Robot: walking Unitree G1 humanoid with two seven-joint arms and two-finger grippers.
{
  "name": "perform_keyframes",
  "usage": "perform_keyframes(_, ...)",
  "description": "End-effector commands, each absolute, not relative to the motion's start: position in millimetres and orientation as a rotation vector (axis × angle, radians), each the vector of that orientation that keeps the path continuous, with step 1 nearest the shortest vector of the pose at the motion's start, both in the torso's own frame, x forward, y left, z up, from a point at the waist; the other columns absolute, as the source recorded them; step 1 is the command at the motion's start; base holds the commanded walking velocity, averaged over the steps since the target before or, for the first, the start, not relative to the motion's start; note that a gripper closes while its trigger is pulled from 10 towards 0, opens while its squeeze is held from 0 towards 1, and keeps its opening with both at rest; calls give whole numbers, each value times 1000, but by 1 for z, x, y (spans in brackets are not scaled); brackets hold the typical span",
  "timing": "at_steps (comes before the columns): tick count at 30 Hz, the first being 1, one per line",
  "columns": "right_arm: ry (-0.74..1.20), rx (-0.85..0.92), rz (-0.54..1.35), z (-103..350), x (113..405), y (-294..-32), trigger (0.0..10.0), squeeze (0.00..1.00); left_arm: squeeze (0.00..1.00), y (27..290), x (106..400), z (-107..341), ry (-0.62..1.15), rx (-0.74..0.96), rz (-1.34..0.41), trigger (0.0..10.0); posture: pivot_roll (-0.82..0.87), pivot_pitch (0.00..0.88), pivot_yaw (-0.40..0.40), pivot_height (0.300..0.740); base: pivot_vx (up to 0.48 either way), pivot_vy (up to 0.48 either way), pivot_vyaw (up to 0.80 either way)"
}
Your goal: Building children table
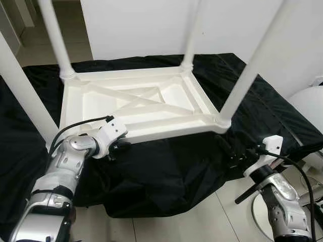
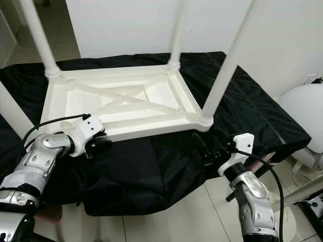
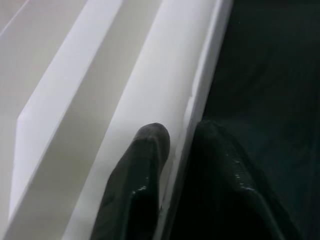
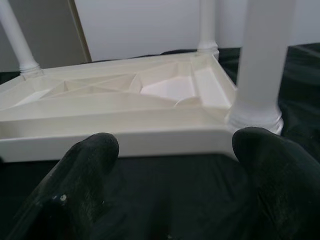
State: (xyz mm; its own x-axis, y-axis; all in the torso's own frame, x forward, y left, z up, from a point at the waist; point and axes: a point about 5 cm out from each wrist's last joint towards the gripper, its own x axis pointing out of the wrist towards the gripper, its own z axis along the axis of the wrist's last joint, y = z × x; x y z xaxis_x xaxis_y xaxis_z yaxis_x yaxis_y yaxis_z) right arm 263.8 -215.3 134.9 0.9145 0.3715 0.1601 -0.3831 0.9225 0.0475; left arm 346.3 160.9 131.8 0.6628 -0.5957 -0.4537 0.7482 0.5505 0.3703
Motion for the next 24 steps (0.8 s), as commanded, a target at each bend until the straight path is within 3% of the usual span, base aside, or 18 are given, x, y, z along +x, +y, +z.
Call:
perform_keyframes(1, -139, 67, 385, 131, 262, -214, 10000, 0, 0, 175, 353, 133, 222, 565, -504, 0, -55, 34, -18, 740, 0, 0, 0)
perform_keyframes(10, -113, 66, 349, 123, 267, -205, 10000, 0, 0, 142, 344, 130, 169, 553, -587, 0, -53, 41, -20, 740, 0, 0, 0)
perform_keyframes(15, -85, 68, 290, 111, 275, -184, 10000, 0, 0, 90, 323, 129, 109, 528, -717, 0, -52, 47, -20, 740, 0, 0, 0)
perform_keyframes(22, -76, 104, 276, 107, 279, -169, 10000, 0, 0, 54, 307, 128, 76, 496, -780, 235, -52, 51, -17, 740, 0, 0, 0)
perform_keyframes(23, -72, 106, 268, 107, 280, -167, 10000, 0, 0, 49, 306, 128, 76, 496, -778, 10000, -52, 52, -17, 740, 0, 0, 0)
perform_keyframes(24, -66, 111, 259, 105, 281, -164, 10000, 0, 0, 41, 305, 128, 80, 497, -771, 10000, -53, 54, -16, 740, 0, 0, 0)
